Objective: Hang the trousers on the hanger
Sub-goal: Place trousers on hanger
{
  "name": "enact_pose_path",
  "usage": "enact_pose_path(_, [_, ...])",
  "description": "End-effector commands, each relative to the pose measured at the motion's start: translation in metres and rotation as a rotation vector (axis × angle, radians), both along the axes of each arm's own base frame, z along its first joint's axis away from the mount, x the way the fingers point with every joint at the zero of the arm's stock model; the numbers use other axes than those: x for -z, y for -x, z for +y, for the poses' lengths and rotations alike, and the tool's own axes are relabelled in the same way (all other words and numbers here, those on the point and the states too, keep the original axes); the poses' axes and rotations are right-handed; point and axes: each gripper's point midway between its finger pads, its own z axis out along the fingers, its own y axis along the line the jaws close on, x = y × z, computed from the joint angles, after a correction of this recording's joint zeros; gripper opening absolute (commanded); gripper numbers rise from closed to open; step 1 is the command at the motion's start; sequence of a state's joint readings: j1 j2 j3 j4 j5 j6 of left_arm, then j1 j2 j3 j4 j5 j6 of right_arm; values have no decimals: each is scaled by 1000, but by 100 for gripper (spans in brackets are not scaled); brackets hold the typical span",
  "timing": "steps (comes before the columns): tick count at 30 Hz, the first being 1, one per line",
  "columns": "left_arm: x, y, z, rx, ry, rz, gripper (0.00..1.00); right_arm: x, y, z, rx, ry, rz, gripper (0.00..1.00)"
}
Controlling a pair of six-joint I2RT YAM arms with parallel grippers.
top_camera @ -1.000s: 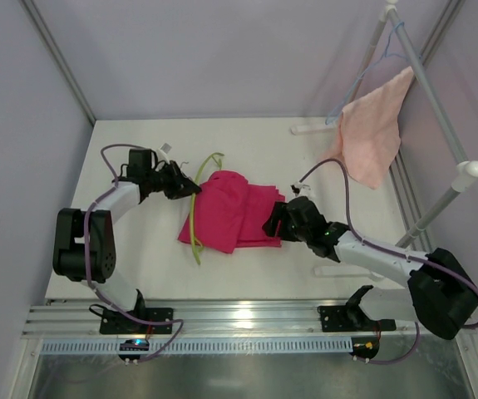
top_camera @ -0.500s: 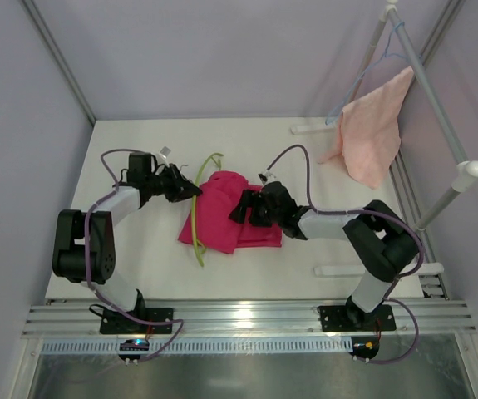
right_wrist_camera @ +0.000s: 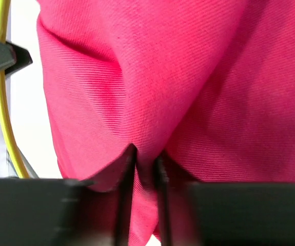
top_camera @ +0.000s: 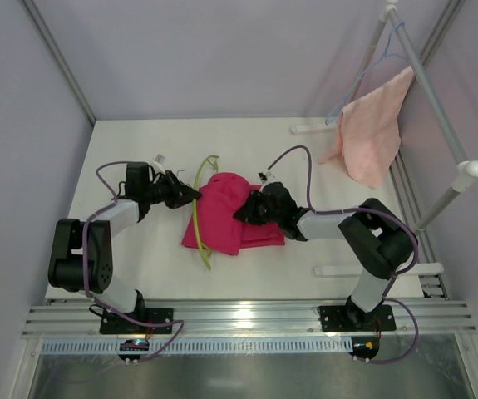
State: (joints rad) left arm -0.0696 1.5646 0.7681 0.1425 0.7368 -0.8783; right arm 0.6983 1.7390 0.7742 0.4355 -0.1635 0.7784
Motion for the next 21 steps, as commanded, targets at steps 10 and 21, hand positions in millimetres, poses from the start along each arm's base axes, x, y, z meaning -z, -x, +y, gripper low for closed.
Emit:
enact_pose_path(10, [22,17,17,-39,-150,101,0,-69,-50,-72,164,109,-128,4])
enact_pose_path(21, [11,12,-3,-14,-85,70,0,12,-25,-141,293,170,13,4])
